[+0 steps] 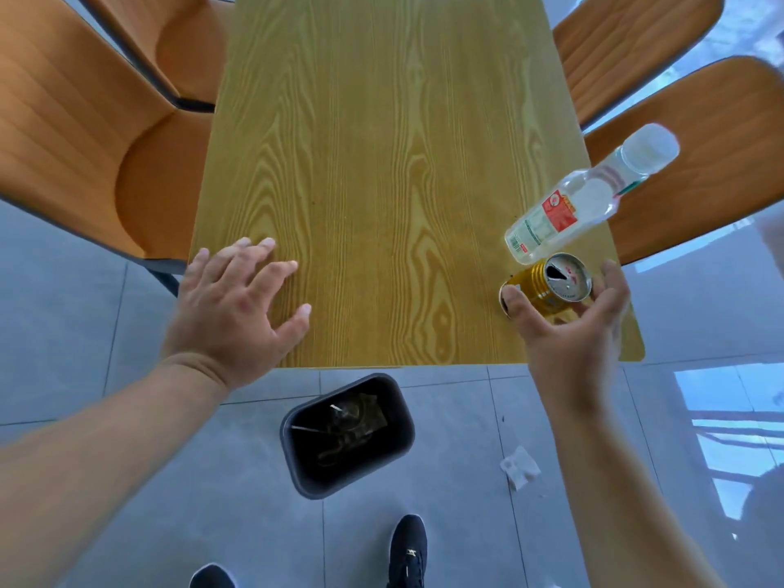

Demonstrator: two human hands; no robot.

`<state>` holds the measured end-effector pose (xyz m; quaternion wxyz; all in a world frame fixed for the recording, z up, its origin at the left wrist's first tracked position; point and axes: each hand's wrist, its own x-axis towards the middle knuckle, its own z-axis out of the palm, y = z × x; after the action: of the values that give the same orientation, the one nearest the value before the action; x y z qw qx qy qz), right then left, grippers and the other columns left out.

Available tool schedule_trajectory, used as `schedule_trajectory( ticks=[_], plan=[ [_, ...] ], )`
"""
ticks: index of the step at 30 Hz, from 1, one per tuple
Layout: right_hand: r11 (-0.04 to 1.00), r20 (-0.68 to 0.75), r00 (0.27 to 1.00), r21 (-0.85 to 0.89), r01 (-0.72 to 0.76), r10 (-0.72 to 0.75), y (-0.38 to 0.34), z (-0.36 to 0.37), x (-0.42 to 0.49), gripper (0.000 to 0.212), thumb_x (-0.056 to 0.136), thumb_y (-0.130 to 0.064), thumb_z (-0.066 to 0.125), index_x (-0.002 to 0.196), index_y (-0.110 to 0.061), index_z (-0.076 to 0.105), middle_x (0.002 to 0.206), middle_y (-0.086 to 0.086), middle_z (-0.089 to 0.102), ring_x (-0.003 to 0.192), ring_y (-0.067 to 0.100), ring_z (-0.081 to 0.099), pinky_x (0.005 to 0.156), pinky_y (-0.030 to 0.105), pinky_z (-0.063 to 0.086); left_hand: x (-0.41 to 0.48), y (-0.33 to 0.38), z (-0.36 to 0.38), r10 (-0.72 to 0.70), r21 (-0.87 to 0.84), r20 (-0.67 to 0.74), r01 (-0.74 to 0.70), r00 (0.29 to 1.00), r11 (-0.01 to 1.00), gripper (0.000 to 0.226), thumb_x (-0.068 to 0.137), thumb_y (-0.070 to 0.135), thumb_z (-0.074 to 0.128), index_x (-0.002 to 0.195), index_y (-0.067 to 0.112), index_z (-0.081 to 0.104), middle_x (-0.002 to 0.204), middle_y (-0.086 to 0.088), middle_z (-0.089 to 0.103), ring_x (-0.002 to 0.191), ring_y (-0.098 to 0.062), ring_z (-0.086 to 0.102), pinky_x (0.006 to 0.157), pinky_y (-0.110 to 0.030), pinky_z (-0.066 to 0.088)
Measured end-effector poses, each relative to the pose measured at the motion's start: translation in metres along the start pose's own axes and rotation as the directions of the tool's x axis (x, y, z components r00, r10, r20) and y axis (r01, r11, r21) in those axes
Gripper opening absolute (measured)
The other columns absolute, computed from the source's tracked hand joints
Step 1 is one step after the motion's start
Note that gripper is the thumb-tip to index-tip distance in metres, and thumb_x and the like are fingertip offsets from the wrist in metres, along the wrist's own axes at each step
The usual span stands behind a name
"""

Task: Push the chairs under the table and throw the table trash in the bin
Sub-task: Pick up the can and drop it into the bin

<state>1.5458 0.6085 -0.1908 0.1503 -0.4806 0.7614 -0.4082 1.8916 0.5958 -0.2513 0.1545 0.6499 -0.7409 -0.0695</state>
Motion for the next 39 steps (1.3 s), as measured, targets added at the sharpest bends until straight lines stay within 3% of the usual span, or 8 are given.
schedule_trajectory(
  ticks=[4,9,12,14,21,30,35,39],
  plan=[
    [0.992,-0.048,0.993,-0.067,0.104,-0.107,-0.005,0.015,0.006,0.085,0.079,-0.028,0.089,0.147,-0.007,0.043,0.142,0.01,0.055,0.126,0.025,0.056,0.103,0.035,0.047,0.0,-0.001,0.001,0.007,0.003,0.001,-0.007,1.0,1.0,0.061,0.087,0.061,0.052,0.134,0.022,0.062,0.151,-0.012,0.05,0.145,-0.034,0.036,0.12,-0.061,0.02],
    [0.957,0.076,0.957,-0.055,0.284,-0.279,-0.012,0.026,-0.029,0.081,0.079,-0.021,0.089,0.145,-0.007,0.045,0.14,0.003,0.054,0.127,0.019,0.055,0.105,0.032,0.046,0.0,0.0,-0.001,0.019,-0.006,0.039,-0.018,0.999,1.0,0.06,0.092,0.059,0.048,0.137,0.022,0.06,0.154,-0.012,0.048,0.148,-0.035,0.032,0.121,-0.063,0.016],
    [0.938,0.138,0.93,-0.014,0.346,-0.341,-0.018,0.03,-0.056,0.078,0.079,-0.02,0.088,0.144,-0.008,0.046,0.131,-0.009,0.049,0.124,-0.006,0.047,0.105,0.019,0.039,0.0,0.0,-0.001,0.042,-0.007,0.085,-0.041,0.996,0.999,0.057,0.097,0.06,0.039,0.142,0.03,0.054,0.159,-0.008,0.041,0.152,-0.033,0.024,0.122,-0.064,0.009],
    [0.936,0.185,0.919,0.003,0.353,-0.348,-0.022,0.03,-0.071,0.079,0.079,-0.02,0.088,0.145,-0.011,0.046,0.129,-0.014,0.047,0.122,-0.013,0.042,0.105,0.015,0.035,0.001,-0.001,-0.001,0.04,-0.019,0.093,-0.038,0.995,0.999,0.055,0.098,0.061,0.036,0.143,0.034,0.05,0.161,-0.005,0.039,0.153,-0.032,0.021,0.122,-0.064,0.007],
    [0.897,0.436,0.79,0.111,0.429,-0.432,-0.039,0.021,-0.132,0.073,0.083,-0.036,0.078,0.146,-0.023,0.045,0.132,-0.012,0.051,0.124,0.014,0.055,0.105,0.024,0.042,0.019,0.021,0.011,-0.053,0.023,0.133,0.05,0.99,0.998,0.055,0.096,0.067,0.032,0.146,0.046,0.037,0.167,0.001,0.024,0.155,-0.034,0.005,0.116,-0.074,-0.004],
    [0.929,0.603,0.743,-0.009,0.37,-0.29,0.026,0.043,-0.163,0.071,0.085,-0.039,0.075,0.147,-0.027,0.042,0.135,-0.013,0.047,0.119,0.012,0.052,0.102,0.013,0.036,0.047,0.043,0.024,0.026,0.063,0.135,-0.035,0.991,0.997,0.064,0.094,0.077,0.027,0.149,0.045,0.035,0.169,-0.003,0.023,0.156,-0.035,0.006,0.118,-0.073,-0.003],
    [0.923,0.669,0.712,-0.1,0.371,-0.214,0.058,0.073,-0.168,0.074,0.084,-0.042,0.073,0.148,-0.027,0.039,0.133,-0.007,0.051,0.118,0.019,0.054,0.098,0.036,0.052,0.048,0.041,0.024,0.024,0.058,0.13,-0.031,0.991,0.998,0.065,0.094,0.078,0.028,0.149,0.045,0.036,0.169,-0.003,0.023,0.156,-0.034,0.007,0.118,-0.073,-0.002],
    [0.927,0.725,0.676,-0.149,0.343,-0.133,0.069,0.089,-0.175,0.083,0.082,-0.038,0.081,0.151,-0.028,0.036,0.142,-0.005,0.049,0.123,0.022,0.05,0.102,0.037,0.049,0.048,0.041,0.024,0.022,0.052,0.129,-0.029,0.991,0.998,0.064,0.094,0.078,0.03,0.148,0.046,0.038,0.169,-0.002,0.024,0.157,-0.033,0.007,0.118,-0.072,-0.002]
  ],
)
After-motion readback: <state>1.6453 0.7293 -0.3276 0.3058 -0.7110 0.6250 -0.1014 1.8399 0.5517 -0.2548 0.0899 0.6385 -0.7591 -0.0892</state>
